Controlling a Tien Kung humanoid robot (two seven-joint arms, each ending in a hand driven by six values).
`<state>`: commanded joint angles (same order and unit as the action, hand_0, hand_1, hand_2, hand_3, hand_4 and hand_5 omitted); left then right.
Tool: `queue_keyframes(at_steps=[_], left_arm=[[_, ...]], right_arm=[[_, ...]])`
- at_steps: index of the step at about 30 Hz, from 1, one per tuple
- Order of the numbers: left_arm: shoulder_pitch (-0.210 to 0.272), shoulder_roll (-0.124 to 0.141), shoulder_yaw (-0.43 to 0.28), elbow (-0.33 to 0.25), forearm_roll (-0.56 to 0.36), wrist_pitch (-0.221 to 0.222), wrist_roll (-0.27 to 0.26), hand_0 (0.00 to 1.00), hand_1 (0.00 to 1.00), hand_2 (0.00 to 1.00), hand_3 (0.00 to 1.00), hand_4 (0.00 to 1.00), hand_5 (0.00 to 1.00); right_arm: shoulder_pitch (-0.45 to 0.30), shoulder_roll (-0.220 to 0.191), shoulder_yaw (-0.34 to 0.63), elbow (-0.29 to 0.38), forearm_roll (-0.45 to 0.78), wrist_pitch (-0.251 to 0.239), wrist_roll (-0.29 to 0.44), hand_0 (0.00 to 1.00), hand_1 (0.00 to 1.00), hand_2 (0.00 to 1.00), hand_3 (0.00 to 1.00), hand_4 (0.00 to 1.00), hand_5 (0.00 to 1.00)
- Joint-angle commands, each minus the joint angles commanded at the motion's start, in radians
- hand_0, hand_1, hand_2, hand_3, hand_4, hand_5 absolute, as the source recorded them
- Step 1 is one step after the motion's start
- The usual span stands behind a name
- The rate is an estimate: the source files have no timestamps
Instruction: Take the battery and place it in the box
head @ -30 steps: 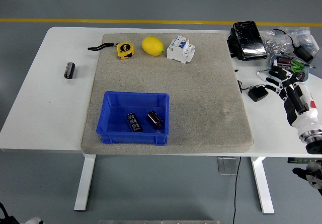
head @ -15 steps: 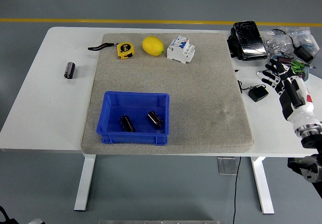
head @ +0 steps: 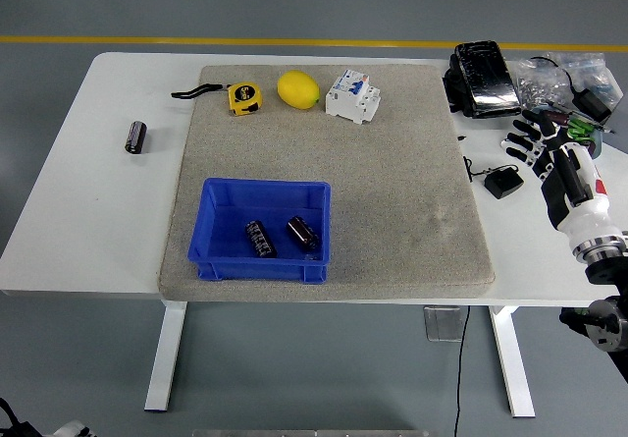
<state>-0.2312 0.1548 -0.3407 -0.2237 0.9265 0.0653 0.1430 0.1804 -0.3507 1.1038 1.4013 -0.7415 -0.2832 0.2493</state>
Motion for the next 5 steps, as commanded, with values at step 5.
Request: queue_keyframes(at_steps=[5], left_arm=[[0.000,0.001,0.001,0.000,-0.003,0.000,0.001,0.739,0.714,0.752,0.617,0.636,0.535]], right_arm=[[0.004,0.001,-0.010,-0.001,-0.001,-0.003,-0.007,0.781,0.771,0.789,0.799,0.998,0.803]])
